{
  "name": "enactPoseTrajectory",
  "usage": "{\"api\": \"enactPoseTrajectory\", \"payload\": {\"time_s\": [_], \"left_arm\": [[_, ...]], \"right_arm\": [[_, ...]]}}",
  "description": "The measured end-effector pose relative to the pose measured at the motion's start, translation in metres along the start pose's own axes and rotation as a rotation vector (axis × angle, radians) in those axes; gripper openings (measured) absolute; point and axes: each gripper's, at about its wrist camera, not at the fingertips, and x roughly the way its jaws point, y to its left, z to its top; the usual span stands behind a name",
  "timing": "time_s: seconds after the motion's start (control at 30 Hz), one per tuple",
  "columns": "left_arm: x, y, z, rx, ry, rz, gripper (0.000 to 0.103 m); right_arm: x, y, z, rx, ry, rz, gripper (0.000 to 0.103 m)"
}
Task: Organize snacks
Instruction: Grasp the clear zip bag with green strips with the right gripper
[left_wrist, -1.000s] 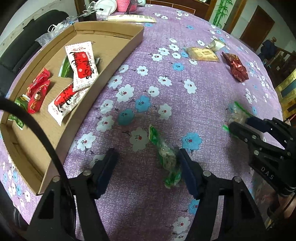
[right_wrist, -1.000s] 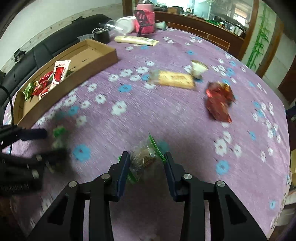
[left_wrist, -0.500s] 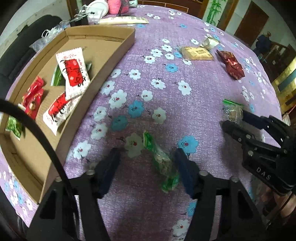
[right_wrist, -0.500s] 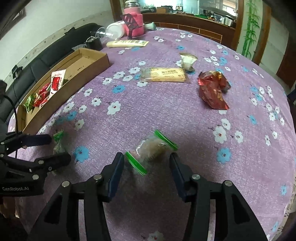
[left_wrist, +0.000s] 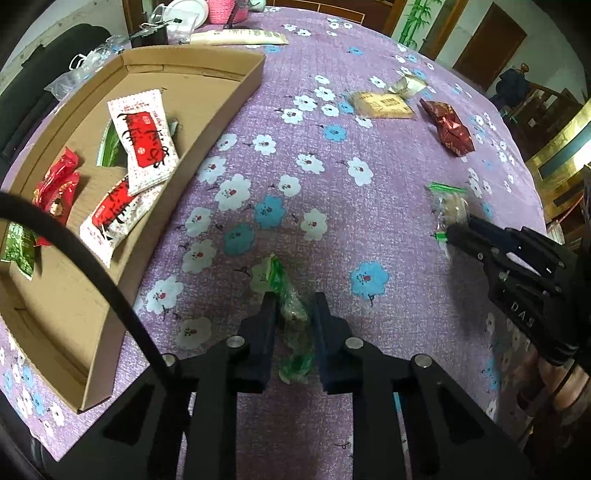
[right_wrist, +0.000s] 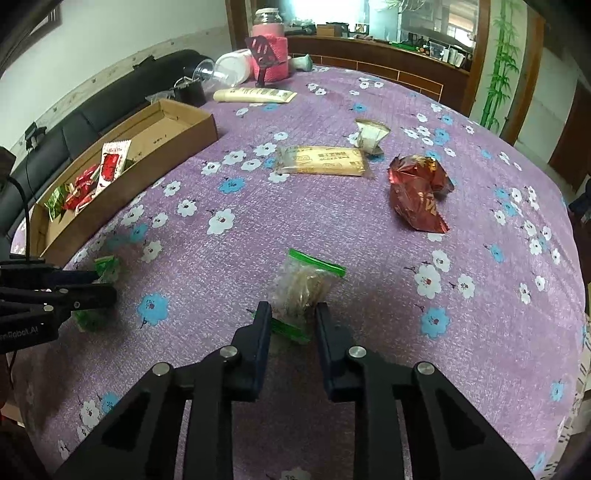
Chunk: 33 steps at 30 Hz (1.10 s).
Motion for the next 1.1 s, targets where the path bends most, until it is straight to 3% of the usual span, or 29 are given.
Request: {"api": "enactPoseTrajectory", "payload": {"time_s": [0.33, 0.4, 0.53, 0.67, 0.77, 0.9, 0.97, 1.1], "left_arm": [[-0.003, 0.0, -0.009, 0.023, 0.002, -0.062, 0.021], [-0.003, 0.003, -0.009, 0.016, -0.002, -0.051, 0.021], [-0.003, 0.007, -0.006, 0.002, -0.01, -0.029, 0.021], [-0.001, 0.013, -0.002, -0.01, -0.006, -0.054, 0.022], [0.0, 0.011, 0.002, -0.016, -0.001, -0.067, 0.031], [0.002, 0.005, 0.005, -0.013, -0.005, -0.053, 0.032], [0.003, 0.002, 0.007, -0.012, -0.003, -0.046, 0.032], [0.005, -0.005, 0.01, 0.002, 0.003, -0.038, 0.017]], "right_arm": [[-0.007, -0.009, -0.002, 0.064, 0.007, 0.039, 0.022], [-0.008, -0.009, 0.001, 0.092, -0.027, 0.042, 0.023], [0.007, -0.008, 0.015, 0.127, 0.011, 0.055, 0.045], [0.019, 0.004, 0.024, 0.065, 0.028, 0.034, 0.045], [0.022, 0.009, 0.024, 0.018, 0.032, 0.018, 0.045], [0.022, 0.005, 0.023, -0.002, 0.027, 0.0, 0.032], [0.021, 0.003, 0.022, 0.002, 0.031, -0.002, 0.031], [0.015, 0.002, 0.017, -0.001, 0.015, -0.034, 0.03]]}}
